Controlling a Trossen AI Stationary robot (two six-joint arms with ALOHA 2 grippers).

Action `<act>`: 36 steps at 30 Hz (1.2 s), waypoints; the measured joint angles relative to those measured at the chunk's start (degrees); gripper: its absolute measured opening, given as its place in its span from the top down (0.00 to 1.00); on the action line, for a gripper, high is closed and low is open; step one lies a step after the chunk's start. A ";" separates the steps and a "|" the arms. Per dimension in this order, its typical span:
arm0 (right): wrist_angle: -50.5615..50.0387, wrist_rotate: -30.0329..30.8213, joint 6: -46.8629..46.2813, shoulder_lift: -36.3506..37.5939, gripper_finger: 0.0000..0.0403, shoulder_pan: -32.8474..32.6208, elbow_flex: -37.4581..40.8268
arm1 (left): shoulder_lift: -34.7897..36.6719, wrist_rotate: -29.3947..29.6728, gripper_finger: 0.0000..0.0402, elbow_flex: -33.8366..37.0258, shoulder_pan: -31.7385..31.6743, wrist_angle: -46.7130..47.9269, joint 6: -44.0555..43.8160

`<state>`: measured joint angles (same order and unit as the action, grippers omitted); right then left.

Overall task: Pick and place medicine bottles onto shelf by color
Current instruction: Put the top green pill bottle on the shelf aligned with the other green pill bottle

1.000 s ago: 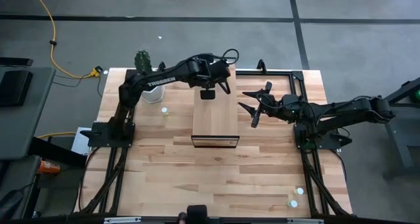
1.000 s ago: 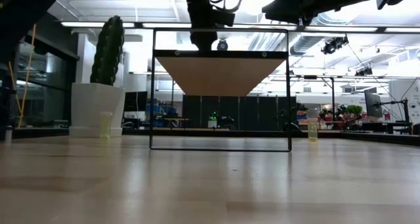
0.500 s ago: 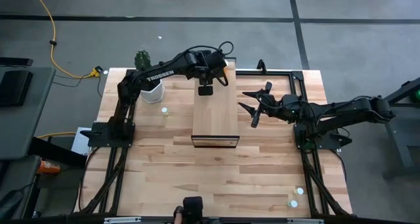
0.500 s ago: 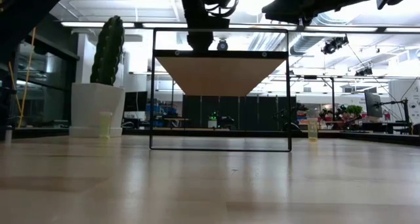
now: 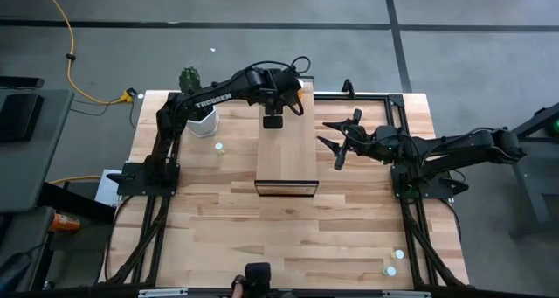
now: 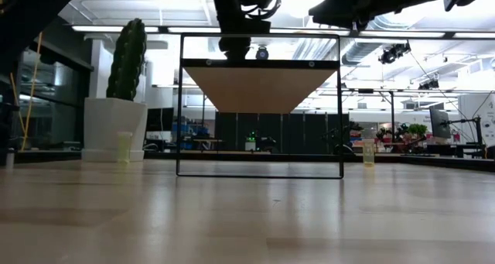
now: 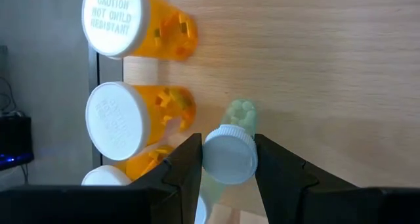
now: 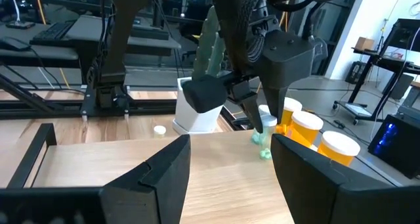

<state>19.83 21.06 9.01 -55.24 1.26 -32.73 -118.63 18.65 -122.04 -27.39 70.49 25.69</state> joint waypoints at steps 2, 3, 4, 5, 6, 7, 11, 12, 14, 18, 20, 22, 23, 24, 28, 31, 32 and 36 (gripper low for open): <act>-0.35 0.00 -0.14 0.00 0.49 -0.02 0.00 | 0.00 -0.03 0.71 0.00 -0.03 -0.02 0.02; -0.45 0.00 -0.14 0.00 0.49 0.00 0.00 | 0.00 -0.04 0.71 0.00 -0.03 -0.04 0.02; -0.43 0.00 -0.13 0.00 0.49 0.00 0.00 | 0.00 -0.04 0.71 0.00 -0.03 -0.04 0.02; -0.42 0.00 -0.14 0.00 0.49 0.00 0.00 | 0.00 -0.04 0.71 0.00 -0.03 -0.04 0.02; -0.43 0.00 -0.14 0.00 0.49 0.00 0.00 | 0.00 -0.04 0.71 0.00 -0.03 -0.04 0.02; -0.43 0.00 -0.15 0.00 0.49 -0.01 0.00 | 0.00 -0.04 0.71 0.00 -0.03 -0.04 0.02; -0.43 0.00 -0.16 0.00 0.49 0.00 0.00 | 0.00 -0.04 0.71 0.00 -0.03 -0.04 0.02; -0.42 0.00 -0.16 0.00 0.49 -0.02 0.00 | 0.00 -0.04 0.71 0.00 -0.03 -0.04 0.02; -0.43 0.00 -0.16 0.00 0.49 -0.01 0.00 | 0.00 -0.04 0.71 0.00 -0.03 -0.04 0.02; -0.43 0.00 -0.16 0.00 0.49 -0.02 0.00 | 0.00 -0.04 0.71 0.00 -0.03 -0.08 0.02; -0.43 0.00 -0.19 0.00 0.49 0.00 0.00 | 0.00 -0.04 0.71 0.00 -0.03 -0.08 0.01; -0.41 0.00 -0.17 0.00 0.49 0.00 0.00 | 0.00 -0.02 0.70 0.00 -0.03 -0.08 0.00; -0.41 0.00 -0.16 0.00 0.49 0.00 0.00 | 0.00 0.00 0.69 0.00 -0.03 -0.08 0.00; -0.41 0.00 -0.17 0.00 0.49 -0.01 0.00 | 0.00 -0.02 0.68 0.00 -0.03 -0.08 0.00; -0.41 0.00 -0.19 0.00 0.49 0.00 0.00 | 0.00 -0.02 0.61 0.00 -0.03 -0.08 -0.10; -0.41 0.00 -0.19 0.00 0.49 0.00 0.00 | 0.00 -0.02 0.57 0.00 -0.03 -0.10 -0.22; -0.41 0.00 -0.19 0.00 0.49 0.00 0.00 | 0.00 -0.02 0.56 0.00 -0.03 -0.10 -0.46; -0.41 0.00 -0.19 0.00 0.49 0.00 0.00 | 0.00 0.33 0.53 0.00 -0.03 -0.23 -0.54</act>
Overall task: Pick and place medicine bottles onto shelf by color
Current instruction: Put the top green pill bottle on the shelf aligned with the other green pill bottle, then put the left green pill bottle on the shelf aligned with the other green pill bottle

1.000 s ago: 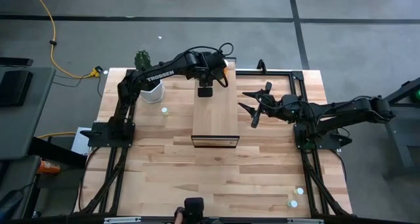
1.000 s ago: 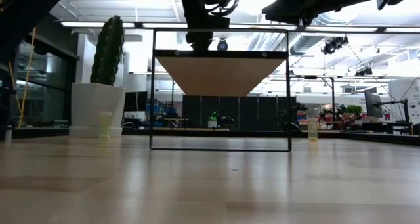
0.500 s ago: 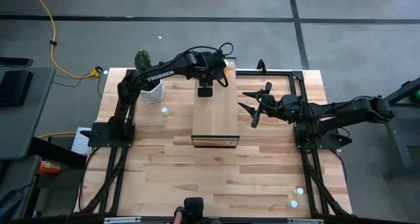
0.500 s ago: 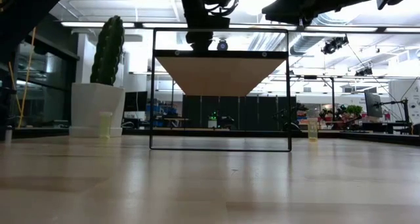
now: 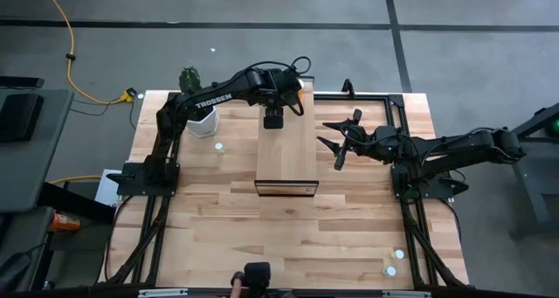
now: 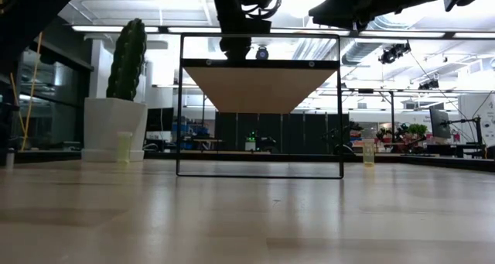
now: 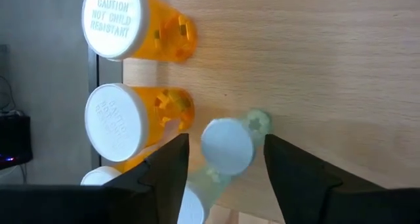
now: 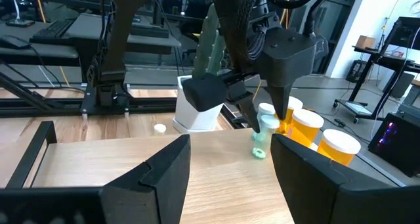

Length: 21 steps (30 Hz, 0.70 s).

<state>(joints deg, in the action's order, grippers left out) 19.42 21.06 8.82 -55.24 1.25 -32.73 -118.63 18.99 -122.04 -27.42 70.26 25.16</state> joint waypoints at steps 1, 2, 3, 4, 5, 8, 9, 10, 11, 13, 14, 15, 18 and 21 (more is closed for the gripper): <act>0.00 0.00 0.00 0.00 0.49 0.00 0.00 | 0.00 0.62 0.52 0.00 0.01 -0.12 0.07; 0.00 0.00 0.00 0.00 0.49 -0.02 0.00 | 0.00 1.59 0.52 0.00 0.02 -0.28 0.19; 0.00 0.00 0.00 0.00 0.49 0.00 0.00 | 0.09 2.71 0.51 -0.11 0.04 -0.25 0.40; 0.00 0.00 0.00 0.00 0.49 -0.01 0.00 | 0.13 3.77 0.51 -0.49 0.02 -0.15 0.40; 0.01 0.00 0.00 0.00 0.49 -0.01 0.00 | 0.22 4.88 0.51 -1.13 0.02 -0.24 0.36; 0.02 0.00 0.00 0.00 0.49 0.00 0.00 | 0.39 5.51 0.51 -4.04 0.12 0.00 -0.47; 0.02 0.00 0.00 0.00 0.49 -0.02 0.00 | 0.39 5.28 0.51 -5.26 0.16 0.37 -0.83; 0.02 0.00 0.00 0.00 0.49 0.00 0.00 | 0.42 4.98 0.51 -6.40 0.30 0.57 -1.00; 0.02 0.00 0.00 0.00 0.49 -0.01 0.00 | 0.46 4.89 0.51 -7.37 0.53 0.57 -1.10; 0.00 0.00 0.00 0.00 0.49 -0.01 0.00 | 0.46 4.85 0.51 -9.34 1.22 0.85 -1.19; 0.00 0.00 0.00 0.00 0.49 -0.02 0.00 | 0.46 4.81 0.51 -10.20 1.54 1.17 -1.58; 0.00 0.00 0.00 0.00 0.49 -0.01 0.00 | 0.46 4.82 0.51 -11.02 1.93 1.44 -2.02; 0.00 0.00 0.00 0.00 0.49 -0.01 0.00 | 0.48 4.81 0.51 -12.89 3.08 2.75 -2.47; 0.00 0.00 0.00 0.00 0.49 -0.01 0.00 | 0.66 5.60 0.51 -12.94 4.31 3.17 -2.48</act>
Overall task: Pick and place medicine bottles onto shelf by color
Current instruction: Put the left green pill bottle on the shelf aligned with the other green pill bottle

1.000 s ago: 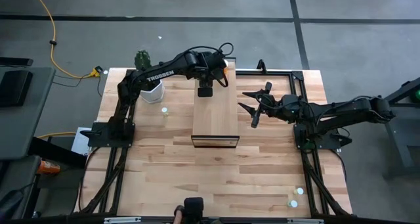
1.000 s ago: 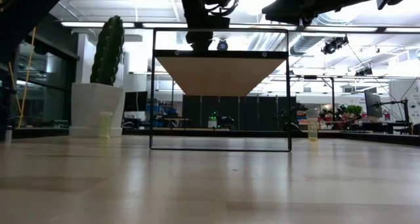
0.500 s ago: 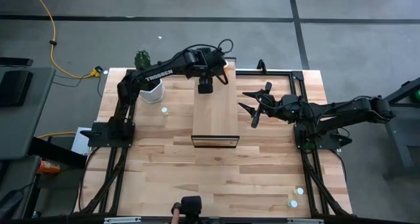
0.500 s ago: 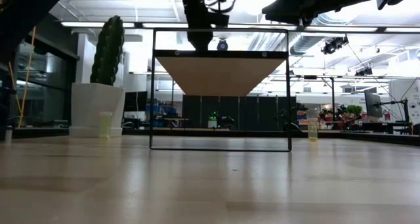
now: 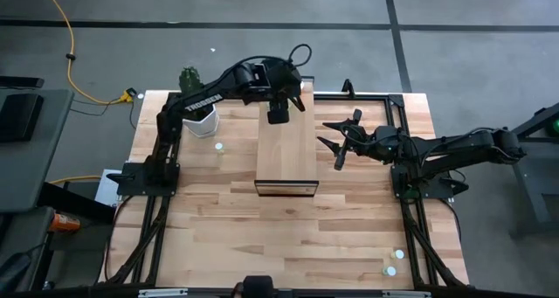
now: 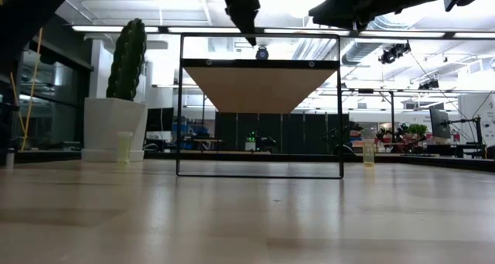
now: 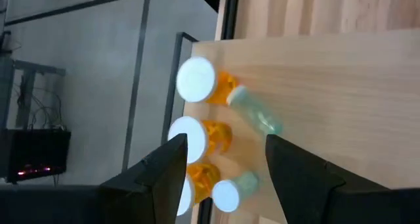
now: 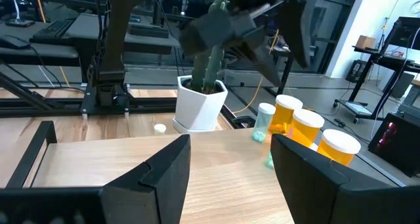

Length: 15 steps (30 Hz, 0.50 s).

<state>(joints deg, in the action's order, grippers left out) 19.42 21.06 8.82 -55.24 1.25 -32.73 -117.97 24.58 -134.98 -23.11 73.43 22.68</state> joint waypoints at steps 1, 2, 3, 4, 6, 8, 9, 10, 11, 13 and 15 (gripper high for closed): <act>0.00 0.00 0.00 0.00 0.49 0.01 0.00 | 0.06 0.05 0.51 0.00 0.09 0.70 -0.06; -0.01 0.00 0.00 0.00 0.49 0.00 0.00 | 0.16 0.07 0.51 0.00 0.28 0.82 -0.47; -0.05 0.00 0.00 0.00 0.49 0.01 0.00 | 0.26 0.07 0.51 -0.02 0.59 0.65 -1.20; -0.11 0.00 0.00 0.00 0.49 -0.01 0.00 | 0.33 0.07 0.51 -0.02 0.84 0.64 -1.94; -0.09 0.00 0.00 0.00 0.49 0.00 0.00 | 0.46 0.07 0.51 -0.02 1.09 0.72 -3.16; -0.11 0.00 0.00 0.00 0.49 0.00 0.00 | 0.66 -0.05 0.51 -0.02 1.25 0.59 -4.66; -0.11 0.00 0.00 0.00 0.49 0.01 0.00 | 0.76 -0.11 0.51 -0.02 1.42 0.57 -5.45; -0.11 0.00 0.00 0.00 0.49 -0.01 0.00 | 0.79 -0.21 0.51 -0.02 1.48 0.60 -6.35; -0.11 0.00 0.00 0.00 0.49 0.01 0.00 | 0.79 -0.64 0.51 -0.02 1.48 0.78 -7.24; -0.15 0.00 0.04 0.00 0.49 0.01 0.00 | 0.79 -2.35 0.51 -0.02 1.39 0.90 -8.39; -0.16 0.00 0.07 0.00 0.49 0.00 0.00 | 0.95 -4.50 0.51 -0.02 1.08 0.59 -8.64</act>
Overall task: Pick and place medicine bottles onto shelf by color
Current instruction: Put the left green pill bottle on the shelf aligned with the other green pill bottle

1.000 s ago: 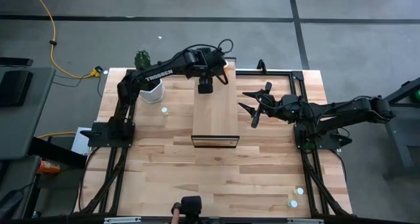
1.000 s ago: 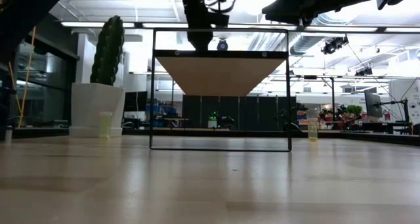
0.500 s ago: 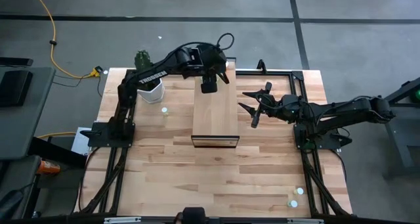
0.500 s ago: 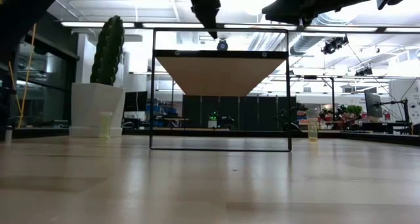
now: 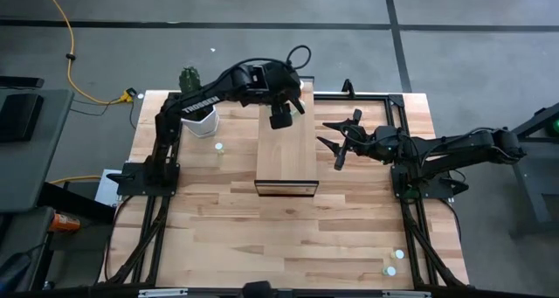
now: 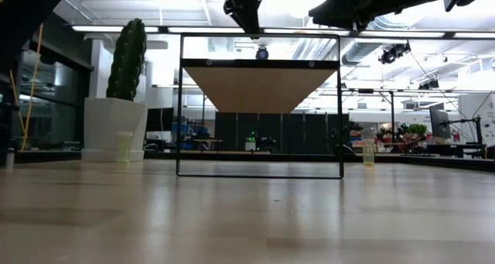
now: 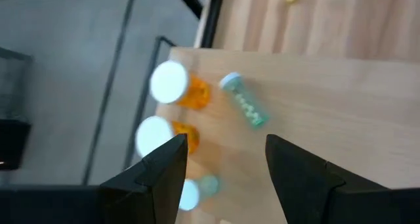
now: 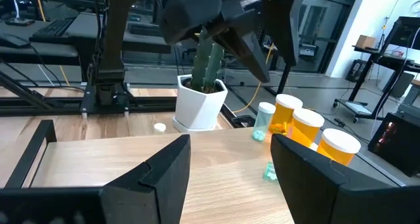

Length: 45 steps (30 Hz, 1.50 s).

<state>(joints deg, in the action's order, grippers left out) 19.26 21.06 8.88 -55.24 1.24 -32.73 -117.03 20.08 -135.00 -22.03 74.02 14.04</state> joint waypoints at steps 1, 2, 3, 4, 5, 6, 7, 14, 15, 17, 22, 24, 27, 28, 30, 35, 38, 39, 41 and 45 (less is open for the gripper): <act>0.00 0.00 0.00 0.00 0.49 0.01 0.00 | 0.04 -1.11 0.51 0.00 -0.12 -0.34 -0.48; 0.01 0.00 0.01 0.00 0.49 0.00 0.00 | 0.04 -2.60 0.51 0.00 -0.32 -0.79 -1.29; 0.01 0.00 0.02 0.00 0.49 0.00 0.00 | 0.04 -4.32 0.51 0.00 -0.58 -1.13 -2.39; 0.01 0.00 0.01 0.00 0.49 0.01 0.00 | -0.16 -6.40 0.51 0.00 -0.92 -1.54 -3.64; 0.04 0.00 0.02 0.00 0.49 -0.01 0.00 | -0.49 -8.34 0.51 0.00 -1.24 -2.55 -4.97; 0.05 0.00 0.02 0.00 0.49 -0.01 0.00 | -0.97 -10.20 0.51 0.00 -1.67 -3.46 -6.29; 0.05 0.00 0.00 0.00 0.49 0.01 0.00 | -1.66 -11.46 0.51 0.00 -2.01 -3.94 -7.49; 0.05 0.00 -1.05 -0.02 0.49 0.01 0.00 | -7.53 -10.93 0.51 0.02 -3.83 -4.41 -9.77; 0.03 0.00 -1.03 -0.02 0.49 0.00 0.00 | -8.42 -11.11 0.51 0.00 -3.99 -4.56 -10.09; 0.03 0.00 -0.98 -0.02 0.49 -0.01 0.00 | -10.00 -11.09 0.51 0.02 -4.23 -5.02 -10.63; 0.05 0.00 -0.94 -0.02 0.49 0.00 0.00 | -12.62 -11.02 0.51 0.04 -4.61 -5.69 -11.97; 0.03 0.00 -0.94 -0.02 0.49 0.01 0.00 | -13.47 -10.83 0.51 0.04 -4.61 -5.80 -12.38; 0.05 0.00 -0.94 -0.02 0.49 0.01 0.00 | -13.75 -10.56 0.51 0.04 -4.59 -6.57 -13.26; 0.07 0.00 -0.94 -0.02 0.49 0.01 0.00 | -13.73 -10.47 0.51 0.04 -4.58 -6.79 -13.39; 0.04 0.00 -0.94 -0.02 0.49 0.01 0.00 | -13.73 -10.45 0.51 0.04 -4.58 -7.26 -13.44; 0.09 0.00 -0.94 -0.02 0.49 0.01 0.00 | -13.73 -9.61 0.51 0.04 -4.61 -7.54 -14.64; 0.12 0.00 -0.94 -0.02 0.49 0.01 0.00 | -13.73 -8.92 0.51 0.04 -4.92 -7.47 -15.69; 0.12 0.00 -0.94 -0.02 0.49 0.01 0.00 | -13.73 -8.94 0.51 0.04 -4.98 -7.45 -15.87; 0.14 0.00 -0.94 -0.02 0.49 0.00 0.00 | -13.73 -8.84 0.51 0.04 -5.02 -7.36 -15.99; 0.18 0.00 -0.94 -0.02 0.49 -0.01 0.00 | -13.73 -8.75 0.52 0.04 -4.95 -6.63 -16.01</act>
<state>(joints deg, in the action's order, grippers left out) 19.44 21.06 7.94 -55.27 1.24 -32.73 -130.76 11.33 -134.96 -26.98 67.39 -1.98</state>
